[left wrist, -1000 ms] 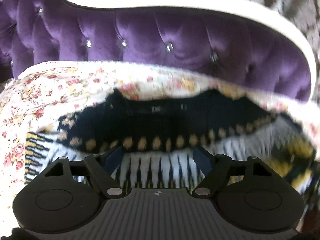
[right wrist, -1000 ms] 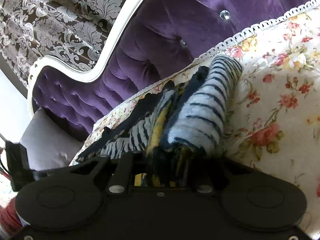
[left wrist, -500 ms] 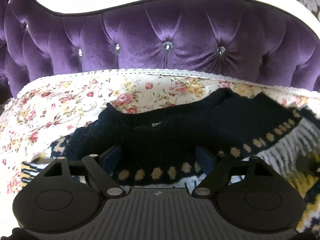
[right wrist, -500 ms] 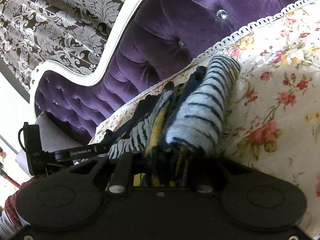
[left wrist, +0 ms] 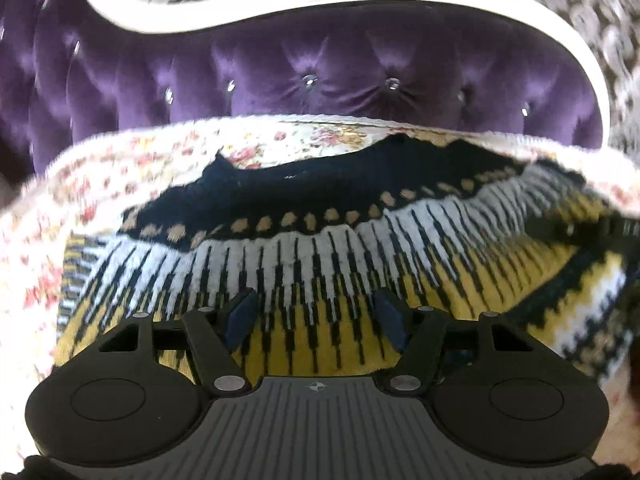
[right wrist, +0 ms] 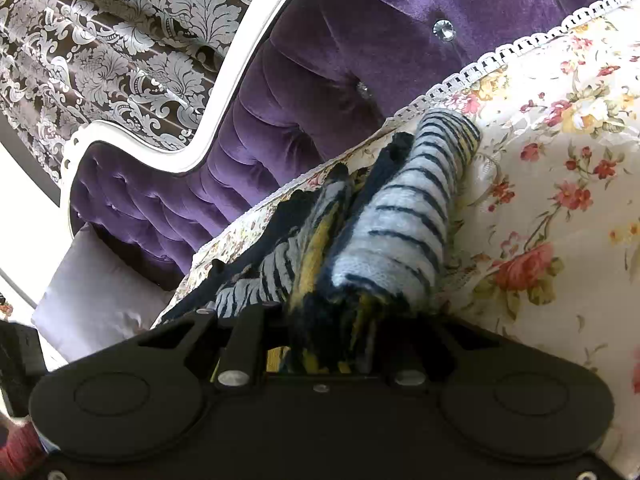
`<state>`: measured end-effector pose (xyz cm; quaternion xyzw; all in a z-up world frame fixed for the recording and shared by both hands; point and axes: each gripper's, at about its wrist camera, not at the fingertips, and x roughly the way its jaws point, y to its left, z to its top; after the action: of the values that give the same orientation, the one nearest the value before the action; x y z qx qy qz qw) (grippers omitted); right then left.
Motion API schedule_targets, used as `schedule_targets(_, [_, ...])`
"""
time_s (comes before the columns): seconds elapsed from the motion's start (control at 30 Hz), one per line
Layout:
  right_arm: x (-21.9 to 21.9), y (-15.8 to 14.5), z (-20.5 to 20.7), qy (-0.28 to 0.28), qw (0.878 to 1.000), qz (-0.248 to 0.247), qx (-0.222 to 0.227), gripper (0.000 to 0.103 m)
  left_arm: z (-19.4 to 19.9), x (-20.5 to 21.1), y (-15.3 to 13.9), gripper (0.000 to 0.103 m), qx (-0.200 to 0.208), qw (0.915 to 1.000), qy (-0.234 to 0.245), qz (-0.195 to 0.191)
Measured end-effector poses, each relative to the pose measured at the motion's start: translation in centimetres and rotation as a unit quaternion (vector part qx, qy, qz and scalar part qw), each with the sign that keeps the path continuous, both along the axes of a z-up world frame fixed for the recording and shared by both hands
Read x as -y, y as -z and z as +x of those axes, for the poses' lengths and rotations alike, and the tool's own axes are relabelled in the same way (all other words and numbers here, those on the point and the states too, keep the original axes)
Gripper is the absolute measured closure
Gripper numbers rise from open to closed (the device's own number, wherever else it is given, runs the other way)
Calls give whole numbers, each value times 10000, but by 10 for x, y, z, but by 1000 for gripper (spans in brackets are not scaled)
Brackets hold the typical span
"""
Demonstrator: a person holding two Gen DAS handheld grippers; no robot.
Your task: Fold small clothes
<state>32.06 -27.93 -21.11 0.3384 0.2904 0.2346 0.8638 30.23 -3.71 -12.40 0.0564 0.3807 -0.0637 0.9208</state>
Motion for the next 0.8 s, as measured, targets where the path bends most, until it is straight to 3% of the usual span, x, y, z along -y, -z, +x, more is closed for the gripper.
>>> schedule_targets(0.23, [0, 0, 0, -15, 10000, 63, -6, 87, -9, -44, -20, 41, -60, 9964, -232, -809])
schedule_targets(0.33, [0, 0, 1, -16, 10000, 65, -10, 87, -21, -73, -30, 40, 204, 9947, -522, -863])
schedule_targets(0.47, [-1, 0, 1, -8, 10000, 57, -24, 87, -23, -105, -30, 41, 406, 9933, -867, -643])
schedule_targets(0.6, [-3, -2, 3, 18, 10000, -35, -29, 87, -14, -137, -28, 41, 166, 9871, -1021, -1223])
schedule_targets(0.8, [-10, -9, 4, 111, 9994, -314, -132, 85, -10, -164, -35, 41, 221, 9800, -1317, -1478])
